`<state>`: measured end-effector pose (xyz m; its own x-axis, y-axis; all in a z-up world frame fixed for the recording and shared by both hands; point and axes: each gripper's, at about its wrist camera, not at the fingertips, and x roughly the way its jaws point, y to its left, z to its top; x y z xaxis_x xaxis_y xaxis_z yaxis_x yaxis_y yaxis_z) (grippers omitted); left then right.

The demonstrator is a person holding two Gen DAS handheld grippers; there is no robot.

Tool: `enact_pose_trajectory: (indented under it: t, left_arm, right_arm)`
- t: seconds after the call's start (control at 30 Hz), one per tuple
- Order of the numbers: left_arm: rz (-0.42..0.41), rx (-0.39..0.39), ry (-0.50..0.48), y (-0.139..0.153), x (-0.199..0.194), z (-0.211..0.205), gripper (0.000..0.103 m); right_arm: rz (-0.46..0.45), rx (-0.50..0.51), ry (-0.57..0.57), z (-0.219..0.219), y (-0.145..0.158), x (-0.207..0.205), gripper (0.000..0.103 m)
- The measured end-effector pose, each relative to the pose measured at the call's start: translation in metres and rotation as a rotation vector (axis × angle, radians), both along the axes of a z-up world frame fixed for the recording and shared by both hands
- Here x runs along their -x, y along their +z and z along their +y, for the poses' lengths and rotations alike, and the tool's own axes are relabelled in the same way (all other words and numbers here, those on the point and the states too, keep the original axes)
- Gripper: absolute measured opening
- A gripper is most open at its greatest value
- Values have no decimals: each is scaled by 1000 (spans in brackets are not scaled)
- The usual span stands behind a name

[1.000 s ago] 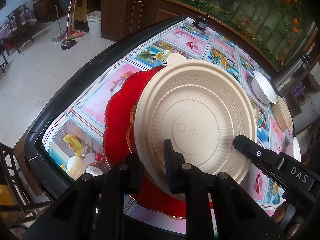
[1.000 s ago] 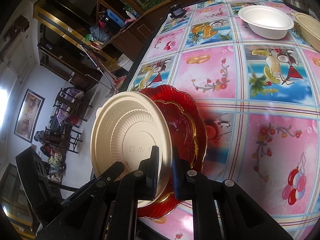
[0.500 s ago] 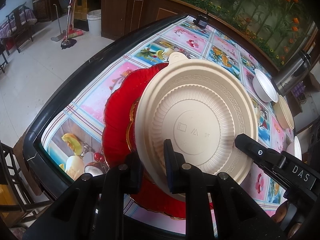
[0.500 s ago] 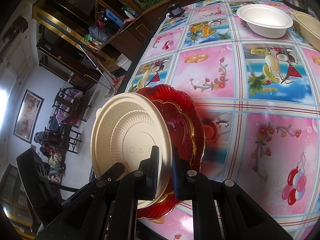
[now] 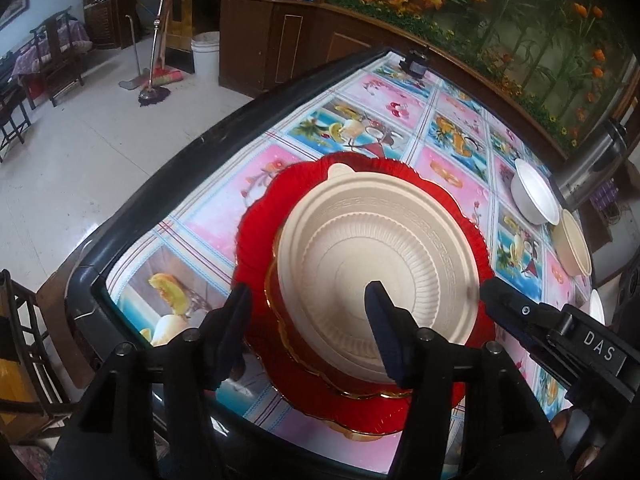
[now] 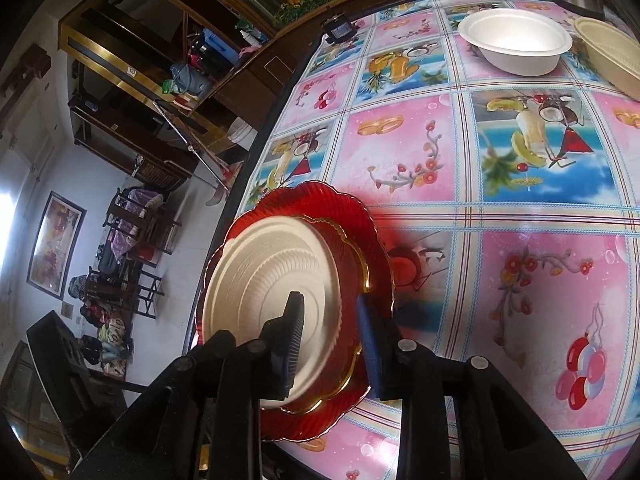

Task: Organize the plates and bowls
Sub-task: 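Lower the beige plate onto the red plates and open the left tool, then move the left tool to the white plate and grasp its rim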

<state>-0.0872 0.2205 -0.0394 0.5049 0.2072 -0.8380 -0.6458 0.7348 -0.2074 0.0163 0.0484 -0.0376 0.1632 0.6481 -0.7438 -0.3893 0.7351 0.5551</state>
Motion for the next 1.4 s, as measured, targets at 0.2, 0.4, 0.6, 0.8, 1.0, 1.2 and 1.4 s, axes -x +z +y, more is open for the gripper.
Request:
enact_pose_trajectory:
  t: [0.2, 0.4, 0.6, 0.8, 1.0, 1.2, 1.4]
  left_arm:
    - [-32, -43, 33, 12, 7, -2, 64]
    - [-53, -111, -8, 24, -2, -21, 71]
    - [-80, -154, -131, 37, -27, -59, 78]
    - [-86, -153, -317, 40, -59, -112, 80]
    - [-77, -129, -439, 40, -86, -157, 80]
    - [-52, -66, -544, 37, -119, -205, 80]
    - [-34, -26, -653, 36, -151, -263, 79]
  right_arm:
    - [-6, -38, -15, -8, 8, 0, 42]
    - [-8, -99, -55, -30, 16, -2, 66]
    - [-5, -120, -120, -70, 19, -9, 87]
    - [-7, -49, -215, -122, 14, -20, 103]
    - [11, -35, -272, -179, 16, -22, 103]
    - [-7, -55, -402, -254, 28, -26, 103]
    - [-15, -82, -558, -323, 36, -36, 103]
